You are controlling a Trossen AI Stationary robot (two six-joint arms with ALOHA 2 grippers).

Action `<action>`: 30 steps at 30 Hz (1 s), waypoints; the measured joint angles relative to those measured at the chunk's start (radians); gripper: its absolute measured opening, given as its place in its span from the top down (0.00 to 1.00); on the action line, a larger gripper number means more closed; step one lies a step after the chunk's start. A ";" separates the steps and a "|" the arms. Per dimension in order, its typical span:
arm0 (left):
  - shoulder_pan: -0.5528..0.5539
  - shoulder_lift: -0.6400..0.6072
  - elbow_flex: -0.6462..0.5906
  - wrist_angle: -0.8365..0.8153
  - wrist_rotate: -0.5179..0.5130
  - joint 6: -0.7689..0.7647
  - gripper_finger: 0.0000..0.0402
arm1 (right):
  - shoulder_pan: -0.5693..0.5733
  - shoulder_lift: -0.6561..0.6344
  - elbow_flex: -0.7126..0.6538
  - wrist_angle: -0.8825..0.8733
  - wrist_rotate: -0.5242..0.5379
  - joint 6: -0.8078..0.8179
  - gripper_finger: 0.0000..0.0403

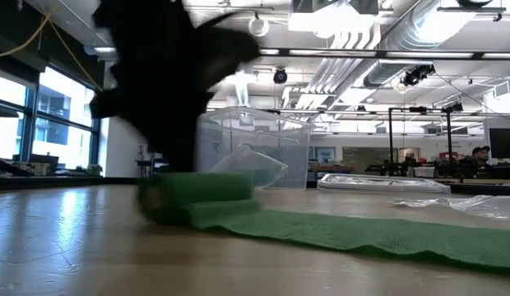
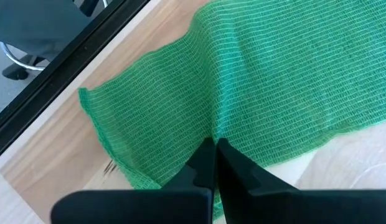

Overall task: Roll bandage
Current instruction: Roll the green bandage

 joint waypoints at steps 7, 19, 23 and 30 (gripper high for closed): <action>-0.013 -0.084 0.142 -0.167 -0.192 0.077 1.00 | -0.004 0.000 0.000 -0.002 0.008 -0.011 1.00; -0.021 -0.008 0.138 -0.093 -0.164 0.137 1.00 | -0.002 -0.001 -0.002 -0.002 0.017 -0.004 1.00; -0.024 -0.006 0.139 -0.030 -0.163 0.182 1.00 | 0.010 -0.035 0.004 -0.050 0.070 -0.031 1.00; -0.022 -0.005 0.139 0.022 -0.173 0.232 1.00 | 0.030 -0.094 0.083 -0.271 0.112 0.017 1.00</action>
